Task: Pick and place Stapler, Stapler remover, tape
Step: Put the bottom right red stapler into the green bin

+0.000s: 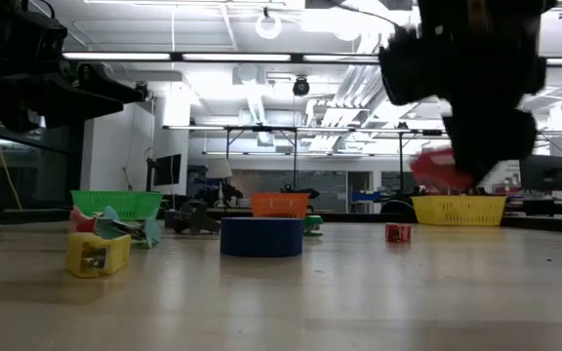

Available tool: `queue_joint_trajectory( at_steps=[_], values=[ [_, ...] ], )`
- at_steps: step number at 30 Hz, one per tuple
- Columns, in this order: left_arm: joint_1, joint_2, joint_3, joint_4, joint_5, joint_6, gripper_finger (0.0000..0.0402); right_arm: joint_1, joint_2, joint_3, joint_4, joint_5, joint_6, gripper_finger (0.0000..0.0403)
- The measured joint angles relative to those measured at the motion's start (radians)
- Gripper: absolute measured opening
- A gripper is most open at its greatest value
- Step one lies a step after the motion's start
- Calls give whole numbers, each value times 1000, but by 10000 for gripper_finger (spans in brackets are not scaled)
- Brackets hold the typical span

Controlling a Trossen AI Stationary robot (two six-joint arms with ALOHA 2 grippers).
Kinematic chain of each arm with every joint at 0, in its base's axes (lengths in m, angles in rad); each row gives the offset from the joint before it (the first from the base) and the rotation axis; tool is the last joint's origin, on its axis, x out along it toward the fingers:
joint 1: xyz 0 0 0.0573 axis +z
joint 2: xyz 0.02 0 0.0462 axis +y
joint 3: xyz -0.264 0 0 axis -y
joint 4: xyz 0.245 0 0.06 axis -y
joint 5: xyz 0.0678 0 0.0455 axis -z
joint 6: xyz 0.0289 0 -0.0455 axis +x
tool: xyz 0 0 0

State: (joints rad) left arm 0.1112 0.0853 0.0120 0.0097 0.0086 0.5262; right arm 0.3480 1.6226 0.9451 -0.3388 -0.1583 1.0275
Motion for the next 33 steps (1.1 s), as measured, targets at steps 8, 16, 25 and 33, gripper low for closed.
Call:
queue_joint_trajectory(
  at_steps=[8,16,25,33],
  values=[
    [0,0,0,0,0,0,294,-30,-63,0,33,68,-91,67],
    [0,-1,1,59,-64,-19,294,-85,-99,0,126,64,-165,67],
    [0,0,29,239,-84,-359,294,-132,-102,0,282,69,-202,67],
    [0,0,30,297,-78,-664,294,-175,-102,0,435,105,-280,67]
  ],
)
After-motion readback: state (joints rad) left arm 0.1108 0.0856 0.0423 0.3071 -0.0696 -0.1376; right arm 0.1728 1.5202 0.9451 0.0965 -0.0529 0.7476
